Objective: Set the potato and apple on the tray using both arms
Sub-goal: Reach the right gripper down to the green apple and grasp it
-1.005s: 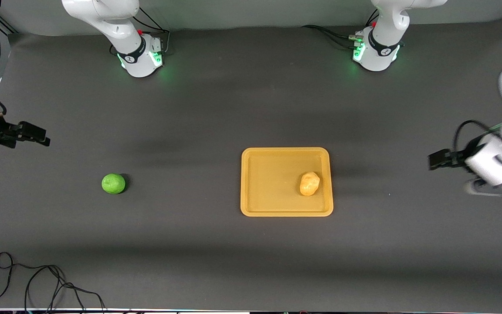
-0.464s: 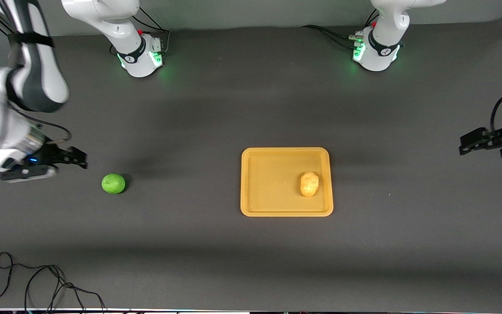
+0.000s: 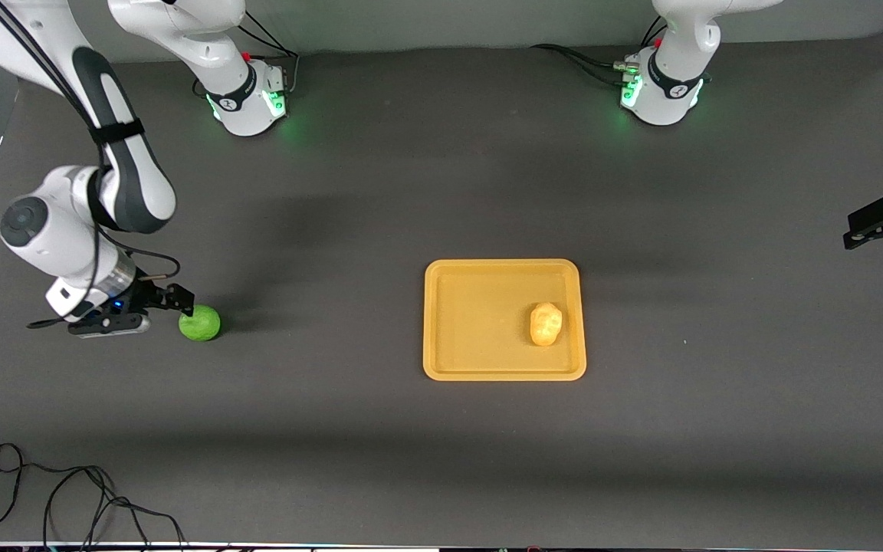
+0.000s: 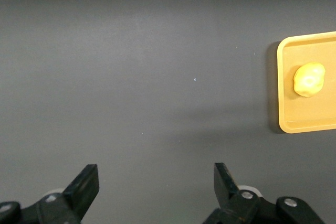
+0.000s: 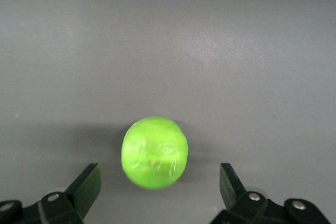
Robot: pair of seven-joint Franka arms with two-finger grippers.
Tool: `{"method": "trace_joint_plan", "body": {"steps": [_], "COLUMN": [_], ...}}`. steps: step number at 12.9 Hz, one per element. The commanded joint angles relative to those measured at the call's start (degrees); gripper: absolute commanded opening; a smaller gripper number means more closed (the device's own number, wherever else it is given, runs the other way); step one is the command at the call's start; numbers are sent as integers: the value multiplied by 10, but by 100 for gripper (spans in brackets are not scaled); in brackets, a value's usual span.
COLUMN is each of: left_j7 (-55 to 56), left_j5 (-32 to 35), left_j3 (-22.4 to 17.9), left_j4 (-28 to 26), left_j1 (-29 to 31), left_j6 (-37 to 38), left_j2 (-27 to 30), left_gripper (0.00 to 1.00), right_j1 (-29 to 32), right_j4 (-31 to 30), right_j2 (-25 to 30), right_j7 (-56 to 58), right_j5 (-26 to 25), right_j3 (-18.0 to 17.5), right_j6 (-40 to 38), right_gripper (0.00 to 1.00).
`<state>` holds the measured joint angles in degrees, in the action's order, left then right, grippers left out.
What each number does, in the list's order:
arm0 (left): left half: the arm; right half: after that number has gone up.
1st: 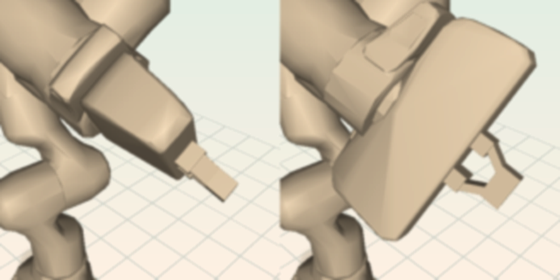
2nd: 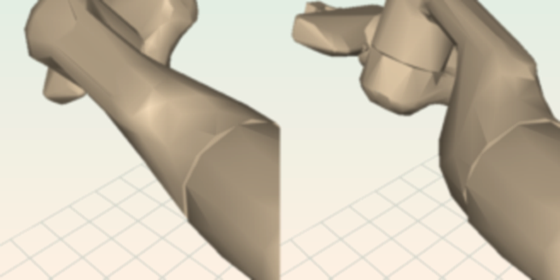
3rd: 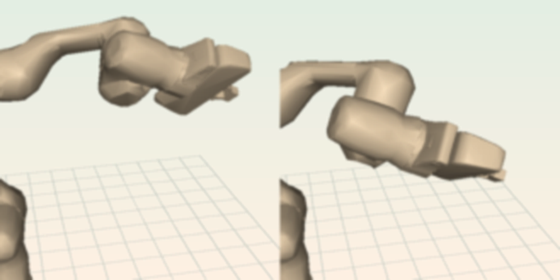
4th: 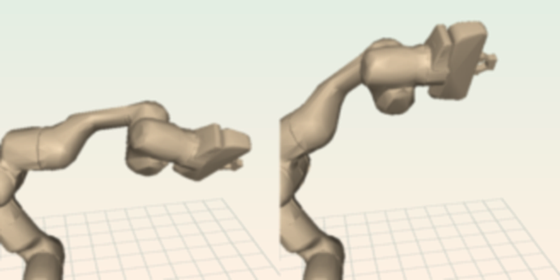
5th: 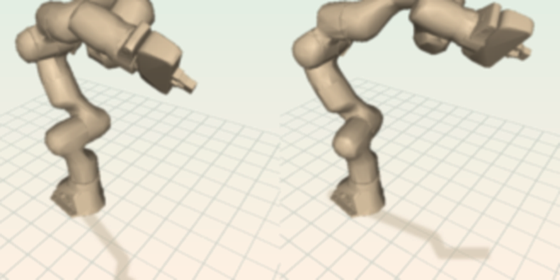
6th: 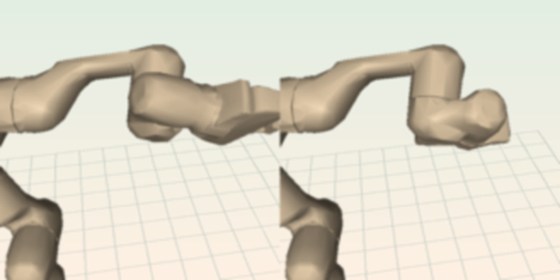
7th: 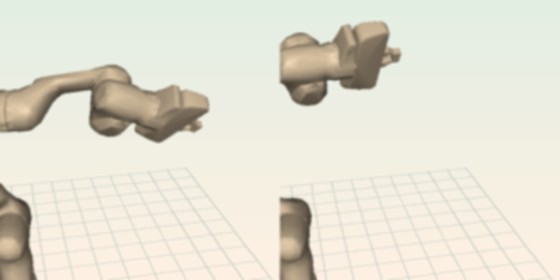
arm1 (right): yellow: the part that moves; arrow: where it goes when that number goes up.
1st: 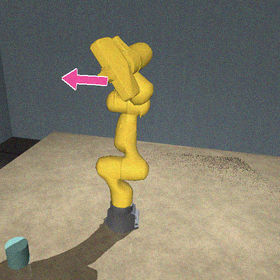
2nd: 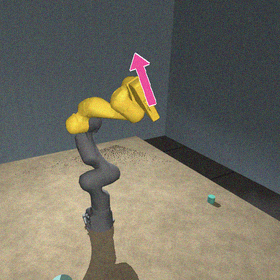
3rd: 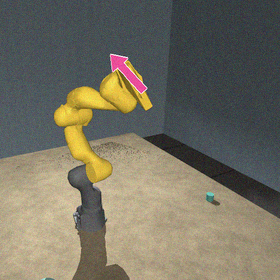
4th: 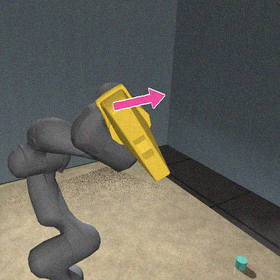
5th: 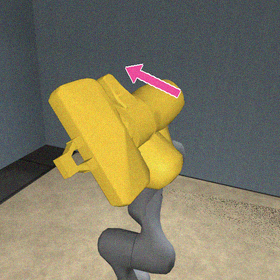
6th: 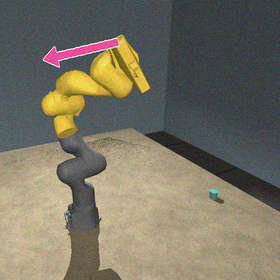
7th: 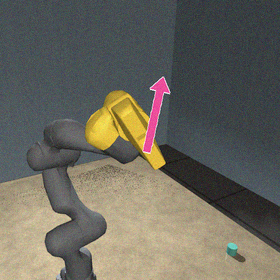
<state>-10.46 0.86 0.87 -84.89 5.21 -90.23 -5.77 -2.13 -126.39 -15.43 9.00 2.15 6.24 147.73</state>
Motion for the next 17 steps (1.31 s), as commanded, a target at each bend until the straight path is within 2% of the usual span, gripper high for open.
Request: {"method": "trace_joint_plan", "body": {"steps": [1,5,6,7,8,9,10,12,15,17], "left_j7": [-11,3,10,32,68,89,94,119,127,127], "left_j5": [-3,-8,-10,-11,-7,-8,-9,-10,-4,-4], "left_j3": [3,3,4,5,8,9,9,9,9,10], "left_j4": [-6,-5,-3,3,10,12,13,16,27,27], "left_j1": [5,4,4,2,-3,-4,-4,-3,-5,-5], "left_j6": [9,8,8,9,10,11,19,35,36,37], "left_j2": [12,8,8,8,9,9,10,12,9,9], "left_gripper": [98,98,98,98,98,99,99,100,100,100], "right_j1": [-14,-13,-13,-12,-10,-8,-9,-12,-17,-61], "right_j4": [12,16,16,16,17,19,32,86,252,343], "right_j2": [-42,-74,-74,-74,-75,-76,-73,-41,-33,-52], "right_j7": [-25,-25,-24,-21,-18,-15,-14,-14,-23,-57], "right_j5": [7,7,7,7,7,6,7,6,4,2], "right_j3": [-1,-1,-1,0,0,0,0,1,-2,-2], "right_j6": [33,36,34,33,32,30,19,-91,-316,-381], "right_gripper": [100,100,90,65,47,39,39,39,39,39]}}
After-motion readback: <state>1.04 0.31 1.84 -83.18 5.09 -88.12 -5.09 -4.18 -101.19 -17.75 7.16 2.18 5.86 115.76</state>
